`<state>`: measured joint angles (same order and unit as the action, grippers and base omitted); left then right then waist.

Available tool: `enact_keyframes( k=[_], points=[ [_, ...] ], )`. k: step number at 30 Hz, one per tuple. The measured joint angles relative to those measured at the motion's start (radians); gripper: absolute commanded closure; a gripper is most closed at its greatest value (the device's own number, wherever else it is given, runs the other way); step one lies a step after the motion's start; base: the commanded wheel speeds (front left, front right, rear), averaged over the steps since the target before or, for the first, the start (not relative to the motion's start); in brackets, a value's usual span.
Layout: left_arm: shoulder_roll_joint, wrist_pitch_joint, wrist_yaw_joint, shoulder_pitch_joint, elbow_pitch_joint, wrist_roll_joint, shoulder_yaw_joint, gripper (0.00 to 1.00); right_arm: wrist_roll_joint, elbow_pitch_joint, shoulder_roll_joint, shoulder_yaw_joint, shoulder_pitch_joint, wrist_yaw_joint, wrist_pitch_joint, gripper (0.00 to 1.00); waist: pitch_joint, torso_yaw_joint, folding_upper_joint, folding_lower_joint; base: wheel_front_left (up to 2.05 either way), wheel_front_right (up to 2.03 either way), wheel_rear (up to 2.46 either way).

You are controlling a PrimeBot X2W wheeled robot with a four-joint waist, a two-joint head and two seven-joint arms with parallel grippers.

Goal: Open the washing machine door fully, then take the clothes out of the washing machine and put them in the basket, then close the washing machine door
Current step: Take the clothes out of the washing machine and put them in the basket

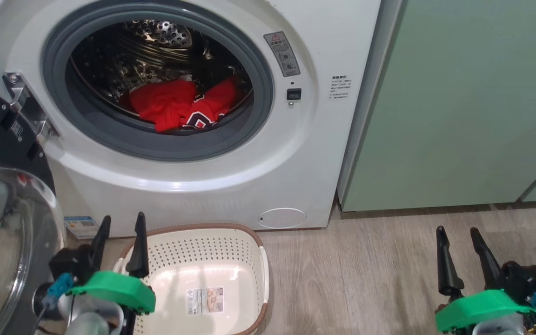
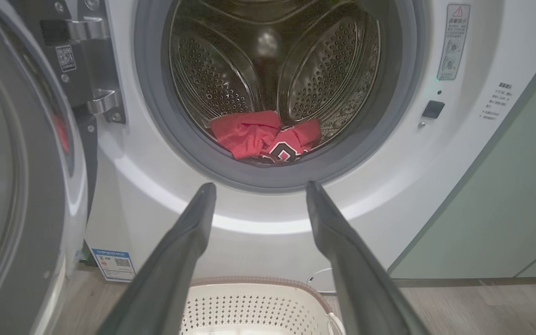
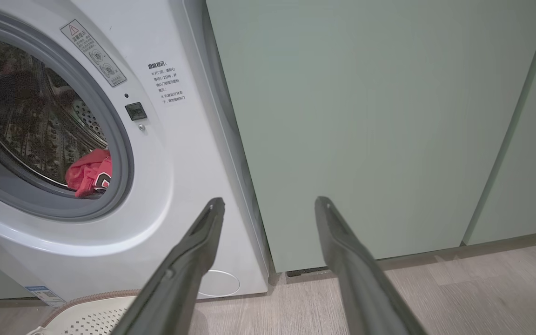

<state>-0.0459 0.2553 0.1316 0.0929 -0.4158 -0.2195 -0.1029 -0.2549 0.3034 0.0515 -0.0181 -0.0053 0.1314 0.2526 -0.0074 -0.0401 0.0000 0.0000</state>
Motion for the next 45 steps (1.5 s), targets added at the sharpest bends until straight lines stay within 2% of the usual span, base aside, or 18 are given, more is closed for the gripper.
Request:
enact_keyframes(
  k=[7,11,21,28,37,45],
  points=[
    [0.001,0.0,0.0,0.027,-0.081,0.027,0.021,0.0,0.0,-0.001,0.0,-0.003,0.0,0.0,0.0,0.0,0.014,-0.005,0.0,0.0,0.0,0.0,0.0],
    [0.001,-0.006,0.0,0.1,-0.191,0.043,0.055,0.0,0.0,-0.003,0.0,-0.009,-0.001,0.0,0.0,0.0,0.031,-0.015,0.0,0.0,0.0,0.0,0.0],
    [0.002,-0.235,-0.002,0.451,-0.342,0.038,0.099,0.0,0.0,-0.013,0.0,-0.01,-0.085,0.0,0.0,0.0,0.148,-0.046,0.0,0.0,0.0,0.0,0.0],
    [-0.006,-0.378,-0.031,0.679,-0.412,0.025,0.11,0.0,-0.006,-0.015,0.0,-0.031,-0.132,0.0,0.0,0.0,0.244,-0.084,0.0,0.0,0.0,0.0,0.0],
    [-0.075,-0.494,-0.035,0.938,-0.547,0.024,0.109,0.0,-0.028,-0.028,-0.001,-0.064,-0.236,0.0,0.0,0.0,0.384,-0.148,0.0,0.0,0.0,0.0,0.0],
    [-0.128,-0.516,-0.04,1.108,-0.635,0.036,0.12,0.0,-0.046,-0.046,-0.001,-0.07,-0.295,0.0,0.0,0.0,0.509,-0.202,-0.0001,0.0,0.0,0.0,0.0]
  ],
)
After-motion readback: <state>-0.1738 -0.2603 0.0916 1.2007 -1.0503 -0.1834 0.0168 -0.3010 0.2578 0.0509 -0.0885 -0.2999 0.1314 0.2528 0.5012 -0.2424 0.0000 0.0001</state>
